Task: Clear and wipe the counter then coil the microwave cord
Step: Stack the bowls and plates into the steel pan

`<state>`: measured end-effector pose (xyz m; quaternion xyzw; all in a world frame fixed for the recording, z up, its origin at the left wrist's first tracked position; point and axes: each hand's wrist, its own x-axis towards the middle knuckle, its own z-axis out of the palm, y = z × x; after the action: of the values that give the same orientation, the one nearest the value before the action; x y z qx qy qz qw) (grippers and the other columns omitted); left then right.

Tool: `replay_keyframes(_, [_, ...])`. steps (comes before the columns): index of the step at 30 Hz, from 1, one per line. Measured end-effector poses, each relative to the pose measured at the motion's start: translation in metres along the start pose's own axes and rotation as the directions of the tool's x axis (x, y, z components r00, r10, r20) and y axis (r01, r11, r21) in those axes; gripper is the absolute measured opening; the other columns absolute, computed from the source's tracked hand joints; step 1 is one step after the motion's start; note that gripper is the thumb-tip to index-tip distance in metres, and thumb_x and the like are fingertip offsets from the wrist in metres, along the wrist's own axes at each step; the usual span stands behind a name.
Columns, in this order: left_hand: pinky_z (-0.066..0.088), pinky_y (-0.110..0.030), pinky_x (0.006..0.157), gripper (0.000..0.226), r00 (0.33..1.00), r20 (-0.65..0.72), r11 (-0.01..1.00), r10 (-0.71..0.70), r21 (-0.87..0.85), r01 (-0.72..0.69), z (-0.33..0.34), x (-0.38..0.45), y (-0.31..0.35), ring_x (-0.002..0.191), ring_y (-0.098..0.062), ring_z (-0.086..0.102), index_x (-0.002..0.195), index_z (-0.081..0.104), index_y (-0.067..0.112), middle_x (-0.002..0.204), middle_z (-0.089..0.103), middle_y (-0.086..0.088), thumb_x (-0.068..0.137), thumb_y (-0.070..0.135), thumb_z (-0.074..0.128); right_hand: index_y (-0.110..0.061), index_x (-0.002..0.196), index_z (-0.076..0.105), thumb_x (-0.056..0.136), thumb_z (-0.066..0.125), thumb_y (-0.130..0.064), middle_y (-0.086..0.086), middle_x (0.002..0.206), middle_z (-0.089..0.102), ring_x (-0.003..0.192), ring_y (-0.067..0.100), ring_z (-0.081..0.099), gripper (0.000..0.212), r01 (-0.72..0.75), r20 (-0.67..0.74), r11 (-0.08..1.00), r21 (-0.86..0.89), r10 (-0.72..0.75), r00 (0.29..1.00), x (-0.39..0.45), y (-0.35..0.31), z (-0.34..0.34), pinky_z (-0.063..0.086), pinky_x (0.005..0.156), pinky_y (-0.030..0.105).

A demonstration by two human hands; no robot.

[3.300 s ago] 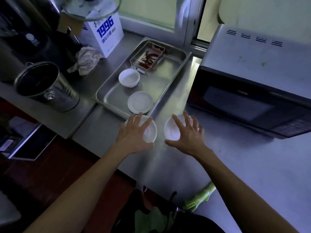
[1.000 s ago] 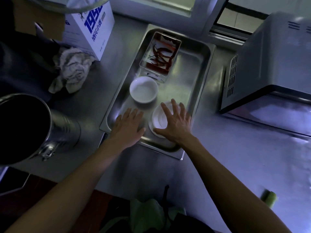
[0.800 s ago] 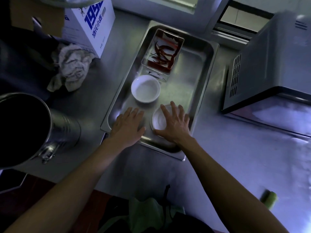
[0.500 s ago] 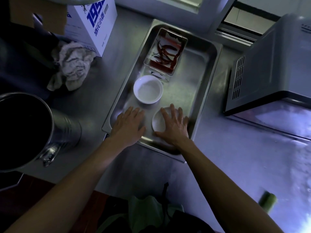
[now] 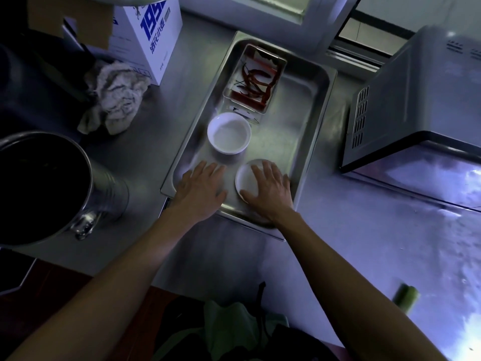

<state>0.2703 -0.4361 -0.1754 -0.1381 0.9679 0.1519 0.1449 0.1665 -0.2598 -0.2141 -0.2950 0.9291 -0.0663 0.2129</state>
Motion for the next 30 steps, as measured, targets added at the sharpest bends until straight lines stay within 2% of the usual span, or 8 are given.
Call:
replay_keyframes(3, [0.036, -0.047, 0.106, 0.057, 0.999, -0.018, 0.999, 0.031, 0.025, -0.03, -0.002, -0.007, 0.011, 0.142, -0.027, 0.03, 0.143, 0.038, 0.018, 0.149, 0.041, -0.001, 0.094, 0.042, 0.054, -0.026, 0.153, 0.03, 0.095, 0.052, -0.055, 0.005, 0.166, 0.013, 0.154, 0.028, 0.006, 0.069, 0.015, -0.046, 1.0, -0.006, -0.015, 0.999, -0.018, 0.003, -0.014, 0.016, 0.121, 0.053])
replay_keyframes(7, [0.047, -0.046, 0.087, 0.05, 0.992, -0.079, 0.995, 0.1, 0.025, -0.098, -0.009, -0.013, 0.036, 0.119, -0.029, 0.05, 0.131, 0.051, 0.016, 0.126, 0.057, -0.005, 0.087, 0.037, 0.06, -0.022, 0.15, 0.039, 0.097, 0.054, -0.044, 0.008, 0.162, 0.028, 0.151, 0.03, 0.018, 0.059, 0.031, -0.147, 0.998, 0.047, -0.024, 0.989, -0.053, 0.014, -0.039, 0.021, 0.118, 0.047])
replay_keyframes(11, [0.046, -0.049, 0.095, 0.059, 0.984, -0.091, 0.988, 0.151, 0.029, -0.149, -0.009, -0.023, 0.076, 0.126, -0.03, 0.049, 0.141, 0.048, 0.019, 0.137, 0.055, -0.008, 0.087, 0.039, 0.063, -0.02, 0.142, 0.05, 0.096, 0.056, -0.038, 0.005, 0.147, 0.05, 0.135, 0.029, 0.044, 0.049, -0.005, -0.213, 0.991, 0.131, 0.033, 0.977, -0.1, 0.038, -0.059, 0.038, 0.106, 0.045])
replay_keyframes(13, [0.046, -0.048, 0.094, 0.057, 0.978, -0.091, 0.982, 0.187, 0.038, -0.184, -0.006, -0.033, 0.102, 0.127, -0.03, 0.049, 0.14, 0.05, 0.02, 0.139, 0.055, -0.006, 0.088, 0.039, 0.064, -0.02, 0.141, 0.052, 0.097, 0.055, -0.037, 0.002, 0.143, 0.054, 0.13, 0.027, 0.049, 0.047, -0.042, -0.219, 0.989, 0.141, 0.072, 0.973, -0.128, 0.056, -0.061, 0.041, 0.103, 0.043])
replay_keyframes(17, [0.049, -0.046, 0.088, 0.048, 0.958, -0.044, 0.958, 0.282, 0.071, -0.279, 0.006, -0.059, 0.165, 0.122, -0.031, 0.052, 0.132, 0.054, 0.019, 0.134, 0.058, -0.005, 0.089, 0.038, 0.06, -0.021, 0.142, 0.05, 0.099, 0.052, -0.039, 0.001, 0.145, 0.054, 0.128, 0.026, 0.051, 0.047, -0.122, -0.202, 0.978, 0.17, 0.155, 0.967, -0.197, 0.105, -0.052, 0.042, 0.105, 0.045])
replay_keyframes(22, [0.046, -0.043, 0.096, 0.055, 0.925, -0.007, 0.915, 0.38, 0.149, -0.374, 0.032, -0.111, 0.244, 0.128, -0.028, 0.049, 0.142, 0.045, 0.02, 0.143, 0.052, -0.004, 0.093, 0.042, 0.055, -0.021, 0.143, 0.05, 0.098, 0.053, -0.04, 0.001, 0.145, 0.054, 0.127, 0.027, 0.053, 0.049, -0.22, -0.223, 0.95, 0.221, 0.268, 0.937, -0.302, 0.162, -0.035, 0.044, 0.105, 0.046])
replay_keyframes(27, [0.041, -0.042, 0.103, 0.061, 0.875, 0.068, 0.856, 0.479, 0.183, -0.483, 0.067, -0.164, 0.327, 0.136, -0.022, 0.042, 0.15, 0.036, 0.026, 0.152, 0.043, 0.001, 0.094, 0.048, 0.049, -0.023, 0.139, 0.054, 0.096, 0.056, -0.04, 0.001, 0.139, 0.059, 0.12, 0.028, 0.06, 0.046, -0.356, -0.238, 0.887, 0.295, 0.429, 0.871, -0.416, 0.208, -0.016, 0.047, 0.1, 0.045])
replay_keyframes(30, [0.039, -0.04, 0.106, 0.062, 0.828, 0.104, 0.808, 0.551, 0.182, -0.561, 0.084, -0.19, 0.379, 0.138, -0.022, 0.04, 0.15, 0.036, 0.028, 0.153, 0.042, 0.001, 0.094, 0.051, 0.048, -0.024, 0.138, 0.055, 0.096, 0.055, -0.04, -0.002, 0.142, 0.057, 0.126, 0.025, 0.056, 0.046, -0.432, -0.227, 0.836, 0.339, 0.518, 0.825, -0.483, 0.236, -0.006, 0.046, 0.101, 0.044])
